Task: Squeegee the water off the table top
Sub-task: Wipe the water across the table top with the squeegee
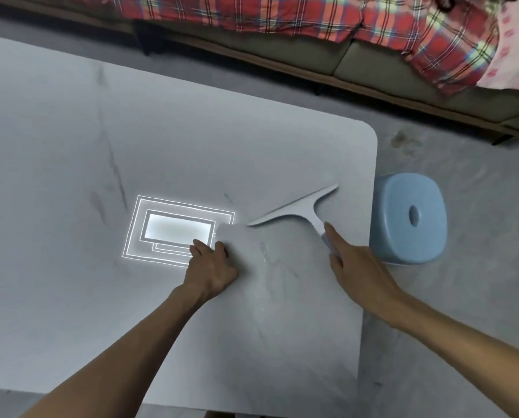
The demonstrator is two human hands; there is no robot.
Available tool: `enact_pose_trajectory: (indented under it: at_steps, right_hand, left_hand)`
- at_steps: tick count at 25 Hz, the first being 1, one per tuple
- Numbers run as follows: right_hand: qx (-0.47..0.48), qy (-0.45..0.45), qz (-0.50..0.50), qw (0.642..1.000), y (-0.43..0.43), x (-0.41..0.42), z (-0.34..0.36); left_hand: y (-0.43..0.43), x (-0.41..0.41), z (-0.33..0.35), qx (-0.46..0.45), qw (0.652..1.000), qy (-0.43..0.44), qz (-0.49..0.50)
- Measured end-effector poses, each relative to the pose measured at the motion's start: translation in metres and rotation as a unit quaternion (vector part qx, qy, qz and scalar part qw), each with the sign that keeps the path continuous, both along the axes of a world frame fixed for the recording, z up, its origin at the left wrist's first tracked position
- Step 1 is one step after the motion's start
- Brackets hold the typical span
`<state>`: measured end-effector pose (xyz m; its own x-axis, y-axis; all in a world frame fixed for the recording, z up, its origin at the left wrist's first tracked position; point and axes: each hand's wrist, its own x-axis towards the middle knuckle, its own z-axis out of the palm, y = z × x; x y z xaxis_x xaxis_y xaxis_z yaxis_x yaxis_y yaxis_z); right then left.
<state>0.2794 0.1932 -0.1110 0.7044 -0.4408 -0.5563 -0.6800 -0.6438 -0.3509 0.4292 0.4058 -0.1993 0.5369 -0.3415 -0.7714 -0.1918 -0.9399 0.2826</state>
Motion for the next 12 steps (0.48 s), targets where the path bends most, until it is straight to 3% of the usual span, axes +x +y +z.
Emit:
enact_pose_trajectory:
  at_steps: [3,9,12]
  right_hand:
    - [0.029,0.036,0.008,0.999,-0.01,-0.035,0.024]
    - [-0.067,-0.058,-0.061,0.994,-0.116,0.071,0.007]
    - [-0.04,-0.033,-0.163,0.985,-0.14,0.106,-0.008]
  left_hand:
    - [-0.001,0.002,-0.007,0.018,0.999,0.025,-0.027]
    - [-0.006,-0.002,-0.006,0.021,1.0,0.022,0.006]
    - [-0.004,-0.005,-0.01,0.019,1.0,0.012,-0.001]
